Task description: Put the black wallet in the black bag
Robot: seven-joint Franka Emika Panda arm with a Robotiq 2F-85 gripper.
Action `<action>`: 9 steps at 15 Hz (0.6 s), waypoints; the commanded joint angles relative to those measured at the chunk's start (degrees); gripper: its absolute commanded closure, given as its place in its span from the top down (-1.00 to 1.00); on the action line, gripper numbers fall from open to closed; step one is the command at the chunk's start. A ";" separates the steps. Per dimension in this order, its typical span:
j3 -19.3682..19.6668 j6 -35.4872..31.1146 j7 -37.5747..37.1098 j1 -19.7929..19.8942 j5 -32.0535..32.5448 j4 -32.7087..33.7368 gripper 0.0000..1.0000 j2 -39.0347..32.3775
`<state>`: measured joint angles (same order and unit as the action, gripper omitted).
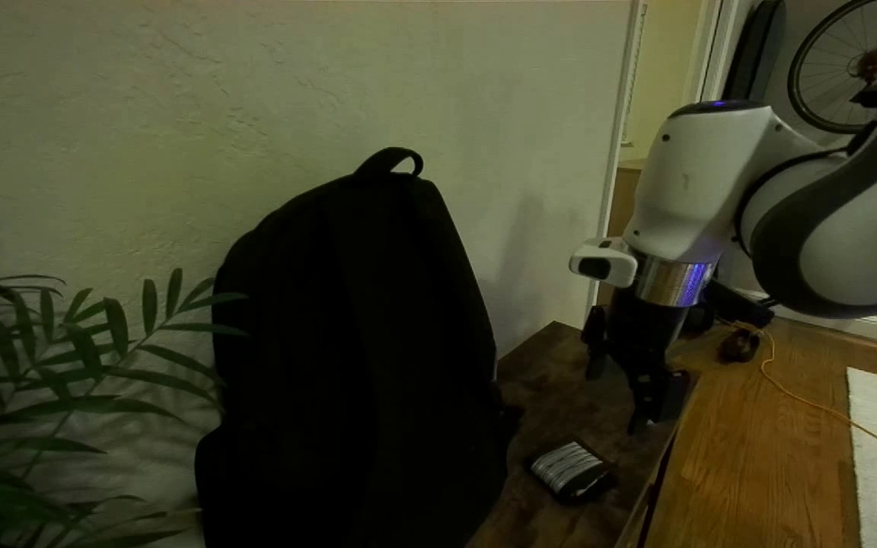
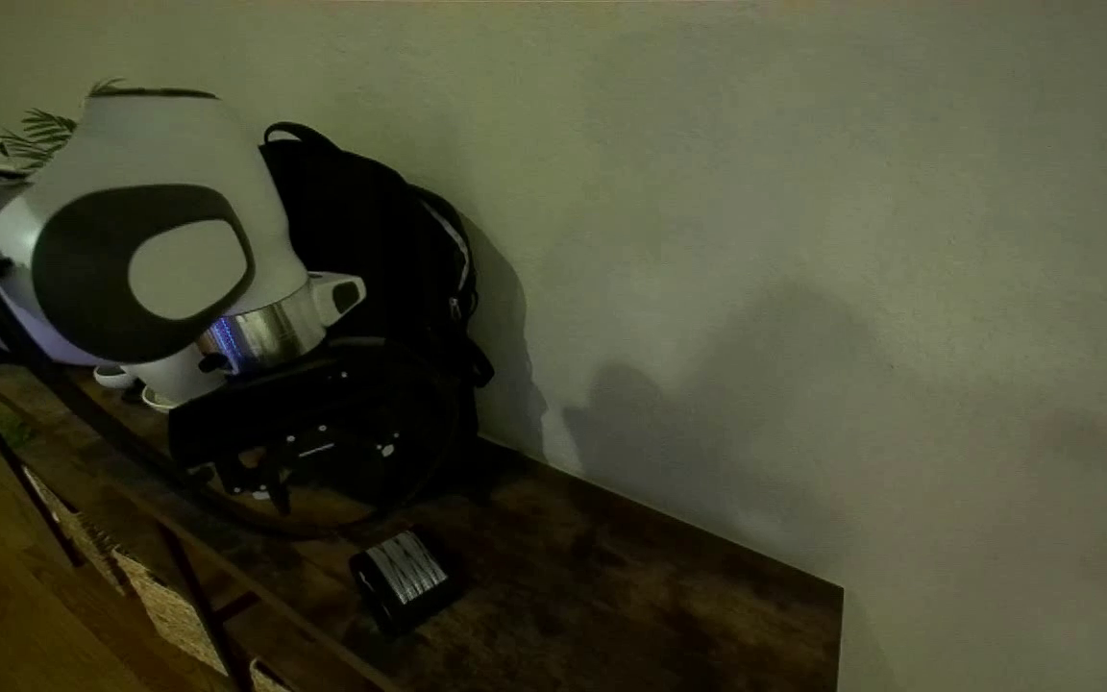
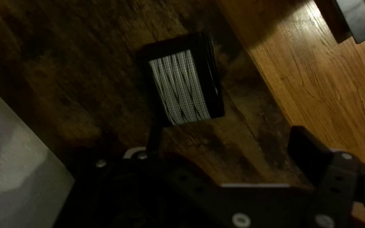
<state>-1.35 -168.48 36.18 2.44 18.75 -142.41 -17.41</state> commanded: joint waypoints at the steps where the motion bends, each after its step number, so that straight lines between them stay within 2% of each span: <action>1: 3.20 -5.75 0.35 -0.37 6.09 1.52 1.00 -3.94; 9: 5.94 -10.03 -0.09 -1.07 10.40 5.66 1.00 -12.24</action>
<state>2.99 -175.56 36.21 2.33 27.19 -137.98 -27.30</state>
